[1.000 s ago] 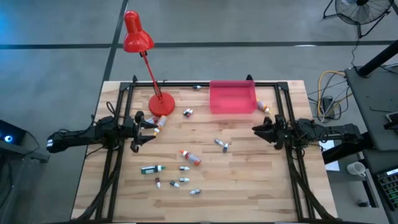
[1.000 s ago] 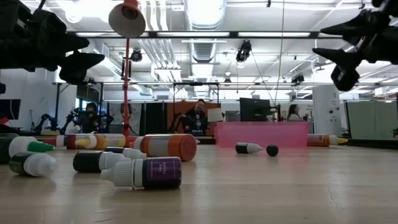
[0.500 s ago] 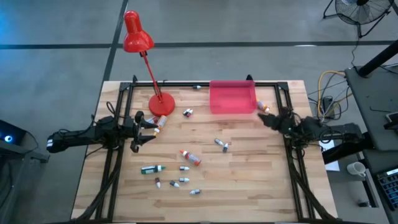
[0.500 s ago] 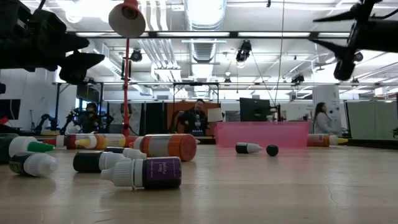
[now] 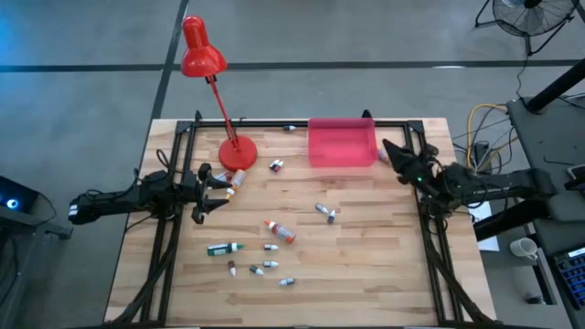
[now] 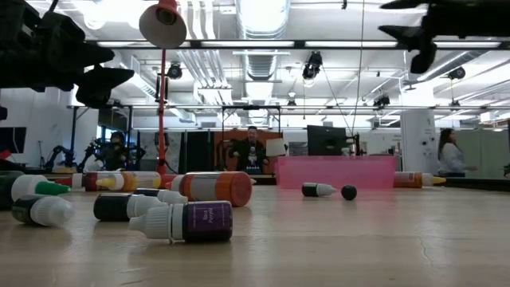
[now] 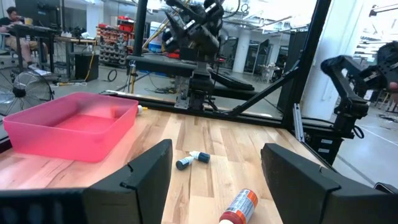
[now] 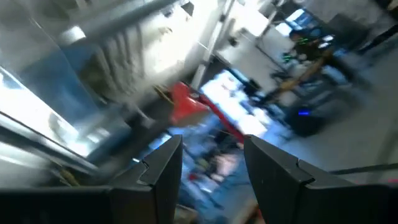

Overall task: Pick & Place food coloring
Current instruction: Put the large yellow food coloring bottle into the red bin

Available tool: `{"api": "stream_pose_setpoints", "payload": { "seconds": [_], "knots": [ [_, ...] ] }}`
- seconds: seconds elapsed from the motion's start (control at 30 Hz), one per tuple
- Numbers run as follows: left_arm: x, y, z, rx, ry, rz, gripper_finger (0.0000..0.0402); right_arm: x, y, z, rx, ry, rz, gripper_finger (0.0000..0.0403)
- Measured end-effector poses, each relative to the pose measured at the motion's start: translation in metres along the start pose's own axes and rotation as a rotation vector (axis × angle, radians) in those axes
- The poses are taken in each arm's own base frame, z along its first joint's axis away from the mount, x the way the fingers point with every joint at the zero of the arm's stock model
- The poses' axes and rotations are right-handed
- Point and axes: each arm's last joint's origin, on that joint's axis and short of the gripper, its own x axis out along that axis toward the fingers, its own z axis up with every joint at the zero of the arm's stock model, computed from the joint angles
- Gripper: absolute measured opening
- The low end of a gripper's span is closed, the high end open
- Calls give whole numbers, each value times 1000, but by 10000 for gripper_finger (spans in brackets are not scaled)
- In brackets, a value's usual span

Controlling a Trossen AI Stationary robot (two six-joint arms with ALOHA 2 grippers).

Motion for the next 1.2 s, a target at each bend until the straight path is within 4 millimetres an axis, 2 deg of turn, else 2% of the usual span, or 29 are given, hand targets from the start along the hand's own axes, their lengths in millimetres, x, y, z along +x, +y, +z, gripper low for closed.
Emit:
{"api": "stream_pose_setpoints", "payload": {
  "seconds": [0.13,0.23,0.43,0.6,0.77,0.97,1.2],
  "knots": [
    [0,0,0,0,0,0,220,25,8,4,-167,23,-237,164],
    [0,0,0,0,1,0,220,38,5,13,-285,122,-432,164],
    [0,0,0,0,1,0,220,45,-2,45,-238,202,-786,164],
    [0,0,0,0,1,0,220,57,0,55,-229,238,-835,164],
    [0,0,0,0,1,0,220,70,-7,49,-270,357,-911,164],
    [0,0,0,0,1,0,220,88,-17,46,-276,691,-1142,164],
    [0,0,0,0,1,0,220,112,-28,36,-494,1137,-1334,164]
  ]
}}
